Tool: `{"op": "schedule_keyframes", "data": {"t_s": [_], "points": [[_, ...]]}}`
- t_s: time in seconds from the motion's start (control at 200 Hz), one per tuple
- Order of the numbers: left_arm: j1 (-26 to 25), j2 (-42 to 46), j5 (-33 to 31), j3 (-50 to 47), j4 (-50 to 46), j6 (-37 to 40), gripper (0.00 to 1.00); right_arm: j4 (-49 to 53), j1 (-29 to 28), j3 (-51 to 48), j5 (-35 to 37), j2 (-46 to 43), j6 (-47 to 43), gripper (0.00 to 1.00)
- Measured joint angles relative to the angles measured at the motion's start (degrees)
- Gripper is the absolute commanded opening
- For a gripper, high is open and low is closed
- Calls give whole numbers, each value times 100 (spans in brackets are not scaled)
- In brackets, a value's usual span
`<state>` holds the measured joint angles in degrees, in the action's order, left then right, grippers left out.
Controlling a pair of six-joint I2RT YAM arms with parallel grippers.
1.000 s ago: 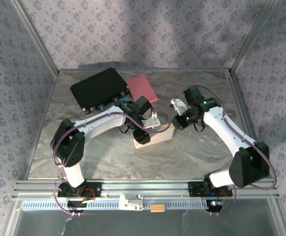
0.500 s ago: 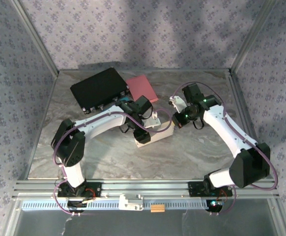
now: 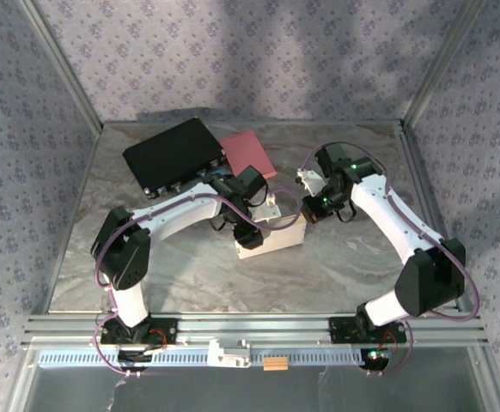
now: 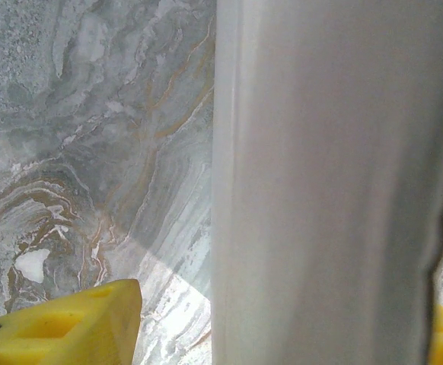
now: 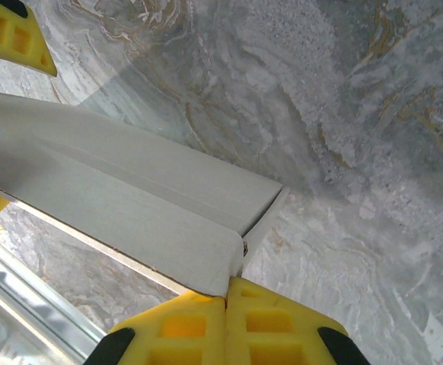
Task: Fold the paper box
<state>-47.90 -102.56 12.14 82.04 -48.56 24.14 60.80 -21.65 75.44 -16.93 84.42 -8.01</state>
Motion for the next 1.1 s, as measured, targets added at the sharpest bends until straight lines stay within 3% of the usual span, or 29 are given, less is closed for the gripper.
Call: {"op": "schedule_keyframes", "data": {"t_s": [1.104], "points": [[-98, -186, -304, 332, -337, -24, 67, 1440, -9, 914, -260, 605, 529, 0]]}}
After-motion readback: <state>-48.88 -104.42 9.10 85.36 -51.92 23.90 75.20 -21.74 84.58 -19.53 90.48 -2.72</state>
